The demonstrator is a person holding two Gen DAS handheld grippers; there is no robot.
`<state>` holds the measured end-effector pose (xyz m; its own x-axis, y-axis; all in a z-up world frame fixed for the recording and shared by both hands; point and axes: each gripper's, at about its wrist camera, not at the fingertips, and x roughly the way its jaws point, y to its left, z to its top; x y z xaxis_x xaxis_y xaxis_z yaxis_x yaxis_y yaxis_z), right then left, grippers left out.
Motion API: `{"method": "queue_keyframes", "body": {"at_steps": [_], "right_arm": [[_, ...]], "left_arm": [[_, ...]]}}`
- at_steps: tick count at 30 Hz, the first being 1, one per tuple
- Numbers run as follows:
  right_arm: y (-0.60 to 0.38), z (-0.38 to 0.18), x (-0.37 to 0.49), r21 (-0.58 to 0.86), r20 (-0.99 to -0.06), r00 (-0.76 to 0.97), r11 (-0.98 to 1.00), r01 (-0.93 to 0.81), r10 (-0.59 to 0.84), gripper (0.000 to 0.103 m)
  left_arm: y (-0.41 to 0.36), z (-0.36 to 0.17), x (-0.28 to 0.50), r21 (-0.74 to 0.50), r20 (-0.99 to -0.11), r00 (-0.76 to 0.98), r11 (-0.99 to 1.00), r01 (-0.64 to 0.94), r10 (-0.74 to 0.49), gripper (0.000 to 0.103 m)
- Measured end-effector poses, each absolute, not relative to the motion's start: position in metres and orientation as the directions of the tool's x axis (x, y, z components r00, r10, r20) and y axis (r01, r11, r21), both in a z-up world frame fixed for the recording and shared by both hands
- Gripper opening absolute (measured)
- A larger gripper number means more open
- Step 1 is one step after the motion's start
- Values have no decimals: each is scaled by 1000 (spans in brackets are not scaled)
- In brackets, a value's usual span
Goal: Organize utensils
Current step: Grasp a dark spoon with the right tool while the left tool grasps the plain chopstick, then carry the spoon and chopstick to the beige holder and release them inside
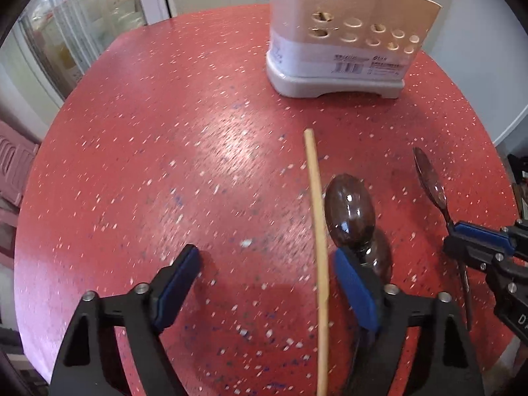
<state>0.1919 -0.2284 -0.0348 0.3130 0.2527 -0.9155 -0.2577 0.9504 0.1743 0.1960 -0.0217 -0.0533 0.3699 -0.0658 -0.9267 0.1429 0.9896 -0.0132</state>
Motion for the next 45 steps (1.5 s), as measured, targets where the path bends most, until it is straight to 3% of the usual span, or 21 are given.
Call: {"method": "queue_keyframes", "body": {"at_steps": [10,14,20,32,45], "right_arm": [[-241,-30,191,203,-910,311,949,-239,273,13],[-240,-30,192,207,-908,315,948,-241,278,13],[-251,-23,189,226,-897,329,945,-237,297,13],[-270,-1,179,296,-851,367,919,-259,377,13],[-273,41,182,310,-792,445,903,-297,418,13]], "left_arm": [[-48,-48,209,-13,-943,318,967,256,-97,68],[-69,-46,212,-6,-945,308,949,314,-108,35],[-50,-44,188,-24,-915,382,963,267,-128,34],[-12,12,148,-201,-761,606,972,118,-231,34],[-6,67,142,-271,-645,711,954,128,-279,34]]}}
